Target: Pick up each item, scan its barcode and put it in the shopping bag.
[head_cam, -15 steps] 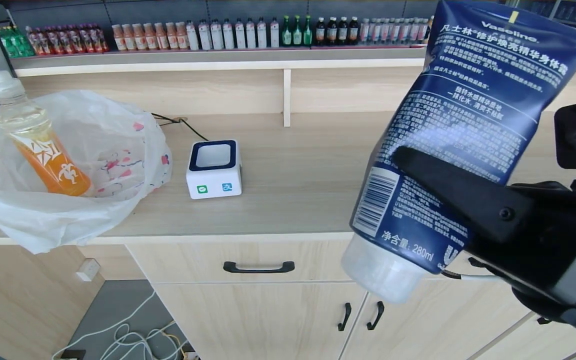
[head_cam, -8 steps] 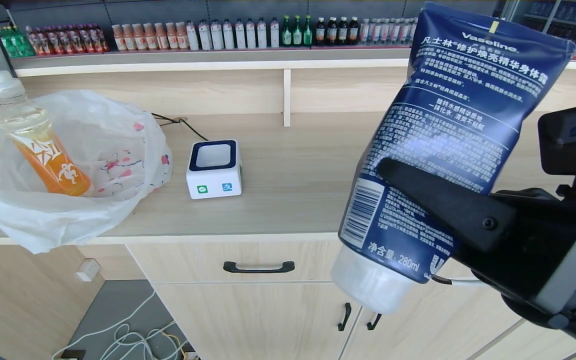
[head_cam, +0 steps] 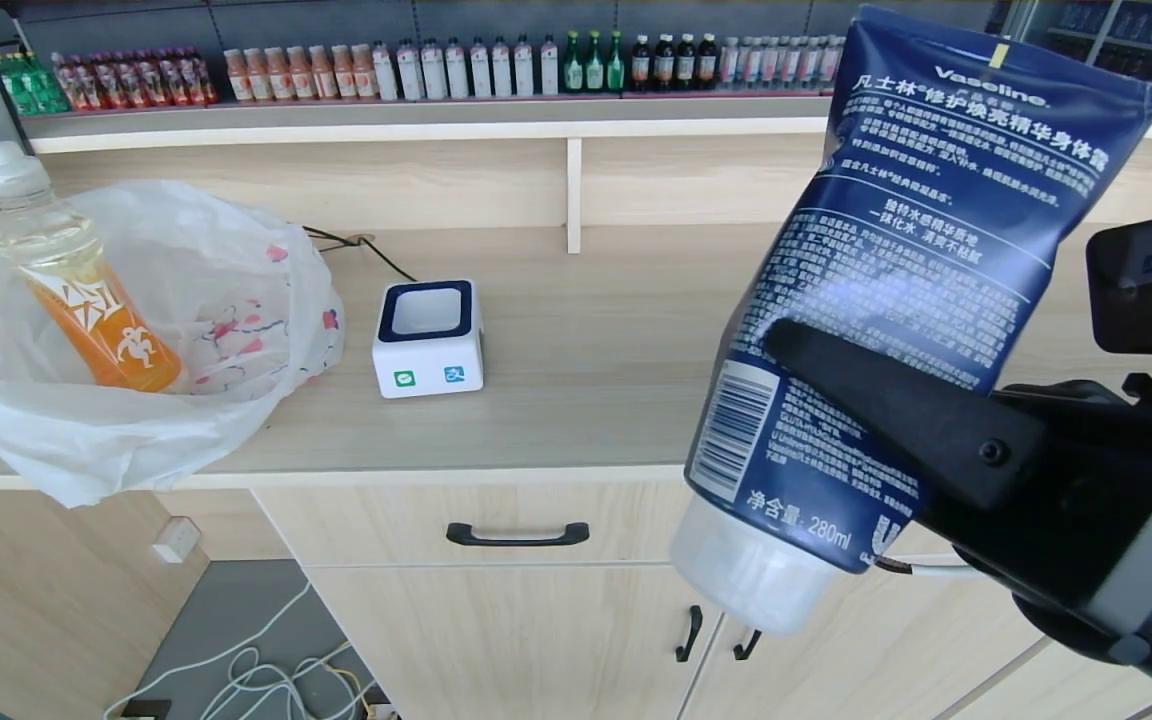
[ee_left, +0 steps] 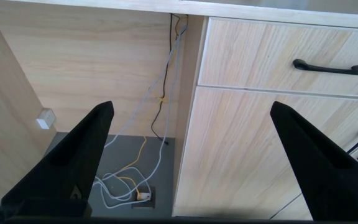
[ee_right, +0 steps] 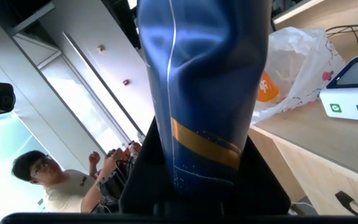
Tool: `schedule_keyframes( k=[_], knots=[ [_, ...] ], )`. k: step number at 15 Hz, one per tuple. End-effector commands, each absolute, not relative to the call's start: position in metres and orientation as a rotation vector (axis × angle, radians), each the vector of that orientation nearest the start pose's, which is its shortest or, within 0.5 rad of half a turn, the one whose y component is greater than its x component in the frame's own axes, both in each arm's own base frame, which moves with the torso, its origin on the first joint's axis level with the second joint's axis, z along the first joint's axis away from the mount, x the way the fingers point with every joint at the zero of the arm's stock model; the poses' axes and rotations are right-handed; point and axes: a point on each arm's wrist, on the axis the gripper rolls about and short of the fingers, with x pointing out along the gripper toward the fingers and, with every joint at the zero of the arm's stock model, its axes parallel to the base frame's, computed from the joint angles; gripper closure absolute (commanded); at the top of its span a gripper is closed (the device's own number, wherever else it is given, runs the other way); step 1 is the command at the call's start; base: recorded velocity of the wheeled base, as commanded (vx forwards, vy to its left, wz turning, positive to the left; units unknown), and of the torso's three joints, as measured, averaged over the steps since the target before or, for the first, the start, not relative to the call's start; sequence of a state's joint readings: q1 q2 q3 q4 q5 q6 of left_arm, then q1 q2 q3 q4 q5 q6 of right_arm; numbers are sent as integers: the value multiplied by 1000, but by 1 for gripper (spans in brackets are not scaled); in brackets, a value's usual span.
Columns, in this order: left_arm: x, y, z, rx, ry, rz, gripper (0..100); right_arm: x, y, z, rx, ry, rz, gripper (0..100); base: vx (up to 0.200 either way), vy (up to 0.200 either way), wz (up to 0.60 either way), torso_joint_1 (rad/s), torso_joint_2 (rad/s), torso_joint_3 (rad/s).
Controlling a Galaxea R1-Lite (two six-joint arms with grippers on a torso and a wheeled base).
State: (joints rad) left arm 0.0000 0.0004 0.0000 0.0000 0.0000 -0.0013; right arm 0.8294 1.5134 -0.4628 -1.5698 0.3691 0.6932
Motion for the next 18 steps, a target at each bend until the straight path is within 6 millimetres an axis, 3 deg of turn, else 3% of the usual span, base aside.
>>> schedule_keyframes(
  k=[1, 11, 15, 18],
  knots=[
    [-23, 0, 75, -2, 0, 0, 0, 144, 169, 238, 720, -120, 1319, 100, 0, 0, 0, 0, 0, 0],
    [-23, 0, 75, -2, 0, 0, 0, 143, 168, 238, 708, -130, 1314, 100, 0, 0, 0, 0, 0, 0],
    [-23, 0, 75, -2, 0, 0, 0, 145, 166, 226, 503, -235, 1226, 100, 0, 0, 0, 0, 0, 0],
    [-23, 0, 75, -2, 0, 0, 0, 147, 170, 218, 369, -310, 1066, 100, 0, 0, 0, 0, 0, 0]
  ],
)
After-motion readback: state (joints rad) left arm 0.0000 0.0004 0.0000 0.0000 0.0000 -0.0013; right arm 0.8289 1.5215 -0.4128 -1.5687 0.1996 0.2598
